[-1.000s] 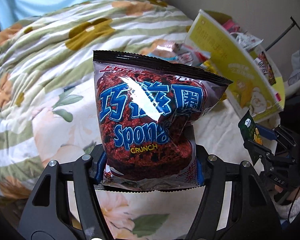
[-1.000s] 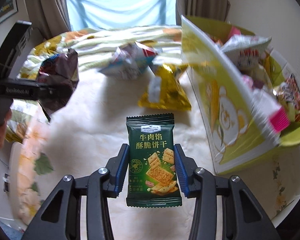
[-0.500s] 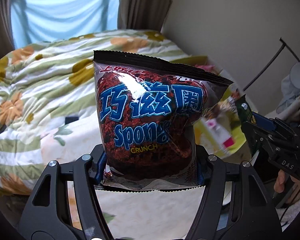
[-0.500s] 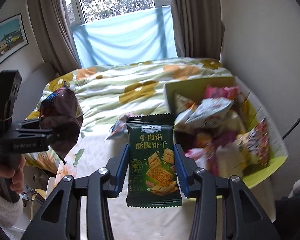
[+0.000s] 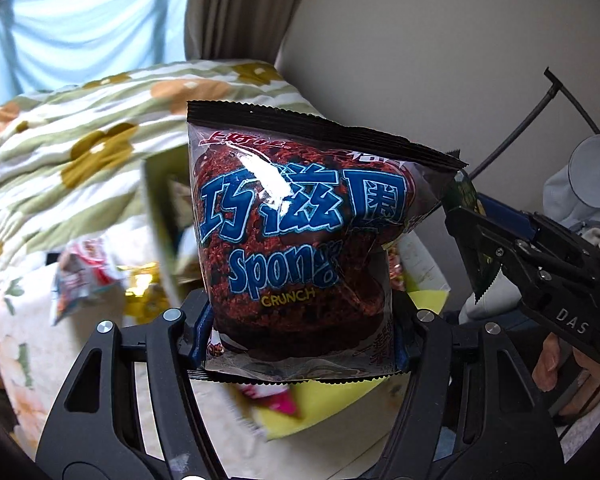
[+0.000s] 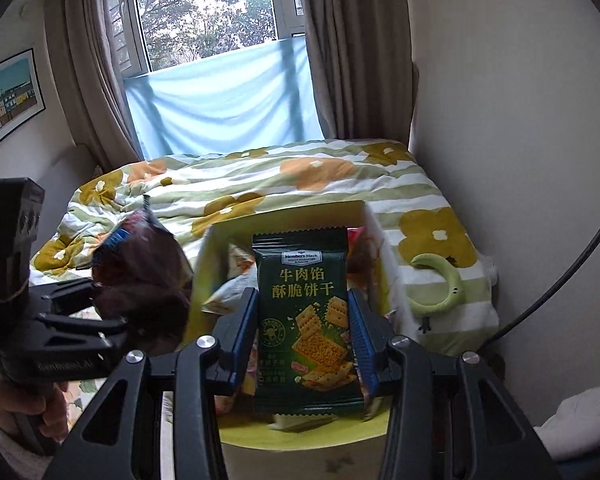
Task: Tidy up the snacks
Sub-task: 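Carry both bags over the yellow box and open both tools to drop them, then withdraw both tools from the box toward the last two bags, then grasp the white-red shrimp flakes bag with the left tool while the right tool grasps the gold-yellow bag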
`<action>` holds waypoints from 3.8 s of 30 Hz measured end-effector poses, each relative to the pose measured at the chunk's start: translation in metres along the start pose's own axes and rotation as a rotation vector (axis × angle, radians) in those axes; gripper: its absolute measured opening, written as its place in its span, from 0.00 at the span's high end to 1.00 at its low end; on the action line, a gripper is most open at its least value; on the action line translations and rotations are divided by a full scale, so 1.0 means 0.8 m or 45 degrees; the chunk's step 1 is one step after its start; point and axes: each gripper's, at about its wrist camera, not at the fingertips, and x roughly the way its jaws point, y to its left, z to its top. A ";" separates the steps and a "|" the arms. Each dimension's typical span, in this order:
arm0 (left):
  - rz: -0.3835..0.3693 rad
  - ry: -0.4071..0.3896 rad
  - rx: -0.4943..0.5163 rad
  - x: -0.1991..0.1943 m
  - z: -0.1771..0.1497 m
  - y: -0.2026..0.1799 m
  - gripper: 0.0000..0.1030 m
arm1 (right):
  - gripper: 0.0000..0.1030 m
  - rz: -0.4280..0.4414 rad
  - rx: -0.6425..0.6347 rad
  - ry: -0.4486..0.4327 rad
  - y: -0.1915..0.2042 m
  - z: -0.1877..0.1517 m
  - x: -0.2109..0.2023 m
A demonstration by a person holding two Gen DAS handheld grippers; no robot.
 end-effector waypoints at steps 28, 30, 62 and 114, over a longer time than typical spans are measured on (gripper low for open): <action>0.316 -0.012 -0.262 -0.015 -0.069 0.026 0.01 | 0.61 0.222 -0.027 0.200 -0.058 0.037 0.105; 0.330 -0.021 -0.288 -0.022 -0.072 0.033 0.01 | 0.61 0.228 -0.019 0.223 -0.057 0.037 0.115; 0.455 -0.195 -0.411 -0.157 -0.141 0.102 0.01 | 0.02 0.353 -0.117 0.050 0.026 0.015 0.017; -0.219 0.458 0.623 0.157 -0.012 0.356 0.01 | 0.14 -0.391 0.098 0.139 0.305 -0.114 0.274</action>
